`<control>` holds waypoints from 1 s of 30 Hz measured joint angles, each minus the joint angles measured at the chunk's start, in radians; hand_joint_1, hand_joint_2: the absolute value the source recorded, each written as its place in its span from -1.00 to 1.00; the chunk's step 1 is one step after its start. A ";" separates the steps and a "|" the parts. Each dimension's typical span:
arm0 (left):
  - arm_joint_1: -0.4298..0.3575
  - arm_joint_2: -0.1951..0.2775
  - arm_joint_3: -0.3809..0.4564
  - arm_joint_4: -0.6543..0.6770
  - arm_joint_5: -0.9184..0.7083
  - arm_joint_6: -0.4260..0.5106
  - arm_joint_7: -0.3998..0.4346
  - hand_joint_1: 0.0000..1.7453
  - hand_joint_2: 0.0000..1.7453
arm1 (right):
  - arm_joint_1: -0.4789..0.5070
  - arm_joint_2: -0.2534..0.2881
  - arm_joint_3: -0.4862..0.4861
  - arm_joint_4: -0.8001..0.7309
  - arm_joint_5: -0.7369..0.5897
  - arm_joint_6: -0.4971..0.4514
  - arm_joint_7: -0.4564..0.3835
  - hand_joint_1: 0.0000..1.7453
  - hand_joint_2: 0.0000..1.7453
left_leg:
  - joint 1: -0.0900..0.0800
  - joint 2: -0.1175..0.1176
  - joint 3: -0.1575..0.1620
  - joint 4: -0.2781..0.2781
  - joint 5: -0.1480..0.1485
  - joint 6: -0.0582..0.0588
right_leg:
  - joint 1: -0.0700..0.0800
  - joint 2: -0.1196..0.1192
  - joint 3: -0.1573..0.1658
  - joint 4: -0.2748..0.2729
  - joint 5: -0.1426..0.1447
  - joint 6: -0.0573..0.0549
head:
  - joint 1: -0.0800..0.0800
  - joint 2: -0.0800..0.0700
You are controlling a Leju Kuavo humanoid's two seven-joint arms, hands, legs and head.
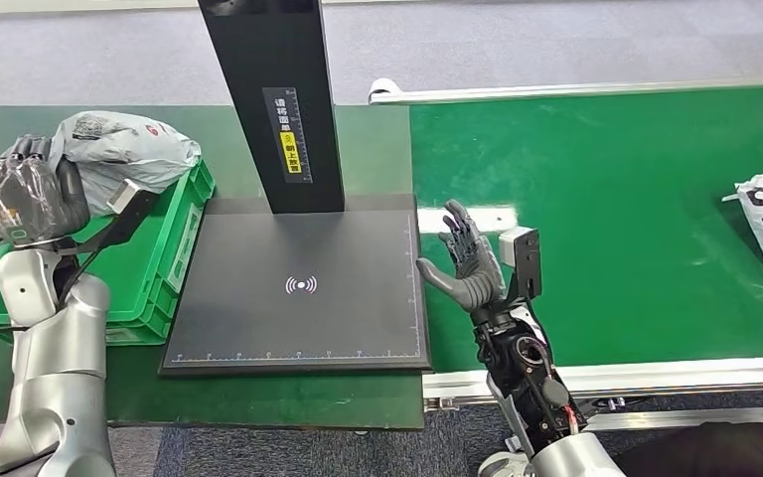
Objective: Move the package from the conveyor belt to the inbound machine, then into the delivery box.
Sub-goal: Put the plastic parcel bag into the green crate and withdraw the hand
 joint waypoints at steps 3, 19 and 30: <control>-0.025 0.037 0.008 0.094 -0.065 -0.001 0.159 1.00 1.00 | -0.002 0.000 0.006 0.004 0.001 -0.007 0.000 -1.00 1.00 | 0.000 0.001 0.000 0.000 0.000 0.000 | 0.000 0.000 -0.001 0.000 0.000 0.000 | 0.000 0.000; -0.097 0.115 -0.065 0.509 -0.092 -0.003 0.331 -1.00 1.00 | -0.028 0.011 0.014 0.019 0.052 0.011 0.003 -1.00 1.00 | 0.000 0.000 0.000 0.000 0.000 0.000 | 0.000 0.000 -0.001 0.000 0.000 0.000 | 0.000 0.000; -0.058 0.095 -0.057 0.374 0.055 0.002 0.128 -1.00 1.00 | -0.027 0.010 0.014 0.019 0.054 0.014 0.003 -1.00 1.00 | 0.000 0.000 0.000 0.000 0.000 0.000 | 0.000 0.000 -0.001 0.000 0.000 0.000 | 0.000 0.000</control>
